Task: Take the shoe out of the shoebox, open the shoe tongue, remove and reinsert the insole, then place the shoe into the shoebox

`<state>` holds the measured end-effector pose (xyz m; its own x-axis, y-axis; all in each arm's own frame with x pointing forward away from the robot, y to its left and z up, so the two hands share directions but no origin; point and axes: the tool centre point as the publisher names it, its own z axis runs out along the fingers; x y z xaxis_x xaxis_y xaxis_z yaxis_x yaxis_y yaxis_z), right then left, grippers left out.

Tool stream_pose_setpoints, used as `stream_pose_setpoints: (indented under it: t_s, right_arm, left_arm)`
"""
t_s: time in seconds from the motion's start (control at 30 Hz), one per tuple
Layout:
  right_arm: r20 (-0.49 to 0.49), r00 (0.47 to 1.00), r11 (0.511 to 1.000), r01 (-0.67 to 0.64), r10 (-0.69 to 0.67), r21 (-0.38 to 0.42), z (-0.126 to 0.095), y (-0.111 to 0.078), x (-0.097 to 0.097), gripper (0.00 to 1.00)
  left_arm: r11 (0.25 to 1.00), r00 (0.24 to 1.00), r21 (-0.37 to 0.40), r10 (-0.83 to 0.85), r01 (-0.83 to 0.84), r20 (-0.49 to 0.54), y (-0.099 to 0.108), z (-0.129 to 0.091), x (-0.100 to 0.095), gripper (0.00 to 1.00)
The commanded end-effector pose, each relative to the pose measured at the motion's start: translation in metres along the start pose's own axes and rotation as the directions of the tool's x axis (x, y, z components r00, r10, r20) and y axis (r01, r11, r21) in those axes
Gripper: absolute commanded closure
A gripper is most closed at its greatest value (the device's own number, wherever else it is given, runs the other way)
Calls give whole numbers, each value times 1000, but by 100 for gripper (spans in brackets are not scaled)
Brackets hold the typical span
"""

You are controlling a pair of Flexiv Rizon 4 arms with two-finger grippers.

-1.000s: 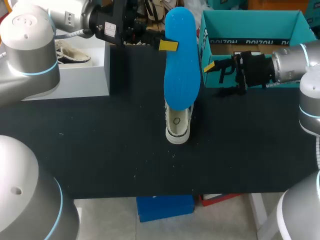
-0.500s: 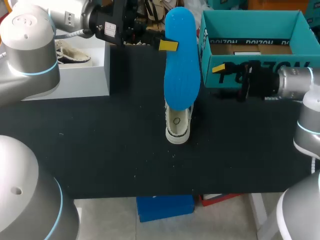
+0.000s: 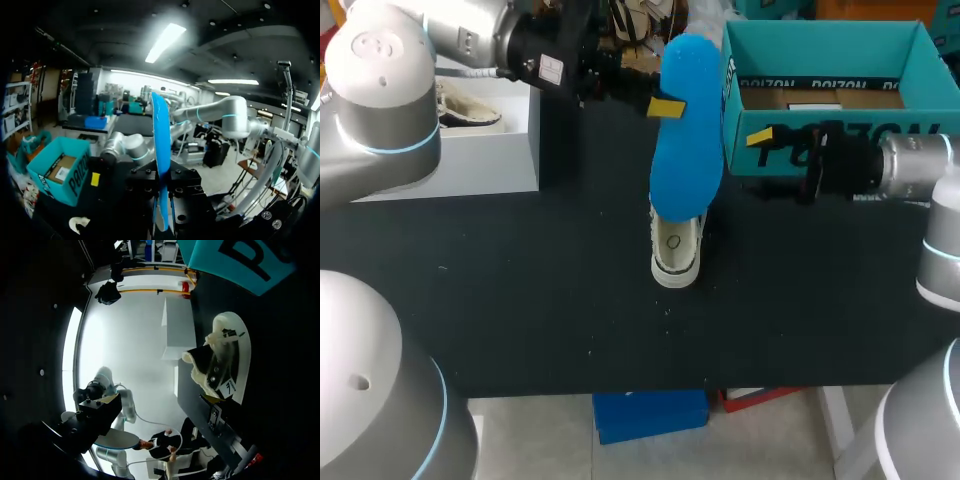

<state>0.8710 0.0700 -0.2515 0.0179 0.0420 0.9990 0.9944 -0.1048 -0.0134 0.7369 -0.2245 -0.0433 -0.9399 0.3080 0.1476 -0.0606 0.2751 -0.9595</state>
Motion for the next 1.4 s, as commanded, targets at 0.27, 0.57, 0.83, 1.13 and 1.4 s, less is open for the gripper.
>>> stream_pose_setpoints:
  t_s: [0.27, 0.57, 0.83, 1.13, 1.4]
  right_arm:
    - [0, 1000, 1000, 0, 0, 0, 1, 1, -1, 0]
    - [0, 1000, 1000, 0, 0, 0, 1, 1, -1, 0]
    - [0, 1000, 1000, 0, 0, 0, 1, 1, -1, 0]
    - [0, 1000, 1000, 0, 0, 0, 1, 1, -1, 0]
    - [0, 1000, 1000, 0, 0, 0, 1, 1, -1, 0]
  left_arm:
    - [652, 706, -598, 681, -465, 194, 13, 28, 12, 100]
    - [652, 706, -598, 681, -465, 194, 13, 28, 12, 100]
    - [591, 645, -626, 744, -509, 178, 8, 30, 18, 100]
    - [415, 302, -555, 909, -721, 287, 26, 33, 58, 100]
    - [402, 263, -435, 901, -806, 346, 52, 41, 66, 100]
